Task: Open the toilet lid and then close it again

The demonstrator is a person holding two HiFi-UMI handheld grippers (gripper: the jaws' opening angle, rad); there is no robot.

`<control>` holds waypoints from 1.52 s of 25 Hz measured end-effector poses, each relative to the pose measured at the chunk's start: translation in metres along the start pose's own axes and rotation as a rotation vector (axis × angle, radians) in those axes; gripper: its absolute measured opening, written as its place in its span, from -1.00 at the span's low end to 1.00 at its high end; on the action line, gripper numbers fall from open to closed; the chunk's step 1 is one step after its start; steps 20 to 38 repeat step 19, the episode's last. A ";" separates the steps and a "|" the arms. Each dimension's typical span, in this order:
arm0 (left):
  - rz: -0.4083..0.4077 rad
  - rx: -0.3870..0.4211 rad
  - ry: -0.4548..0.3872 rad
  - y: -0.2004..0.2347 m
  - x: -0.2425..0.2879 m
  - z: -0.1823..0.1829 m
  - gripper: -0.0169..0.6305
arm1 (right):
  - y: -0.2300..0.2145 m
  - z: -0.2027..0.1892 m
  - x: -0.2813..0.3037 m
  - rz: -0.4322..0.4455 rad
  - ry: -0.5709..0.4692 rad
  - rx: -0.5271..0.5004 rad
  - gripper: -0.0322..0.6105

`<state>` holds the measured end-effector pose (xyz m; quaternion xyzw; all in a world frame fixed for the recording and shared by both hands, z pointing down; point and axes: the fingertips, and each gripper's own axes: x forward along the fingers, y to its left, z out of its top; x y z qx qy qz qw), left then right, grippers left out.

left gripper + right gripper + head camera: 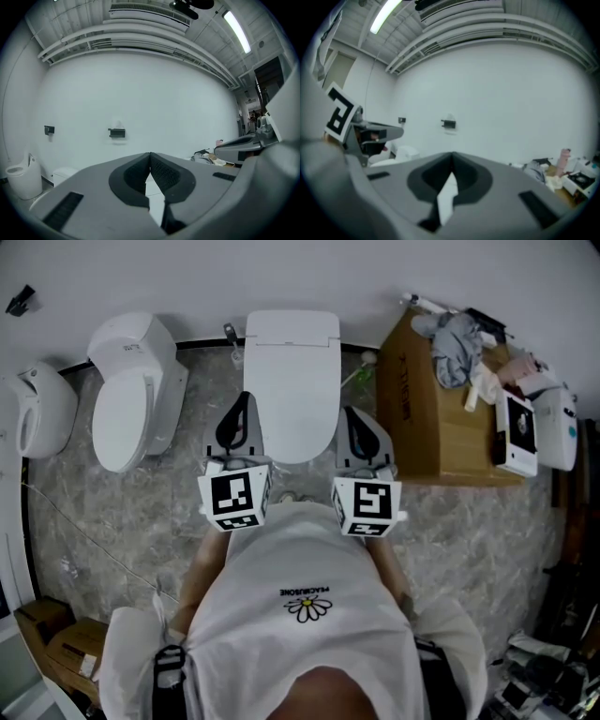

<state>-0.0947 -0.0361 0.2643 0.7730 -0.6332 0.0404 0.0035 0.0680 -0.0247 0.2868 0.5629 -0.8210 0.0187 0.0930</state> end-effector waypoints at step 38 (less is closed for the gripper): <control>0.039 0.032 0.027 0.003 -0.011 -0.008 -0.88 | 0.007 -0.007 -0.003 0.025 0.011 0.032 -0.81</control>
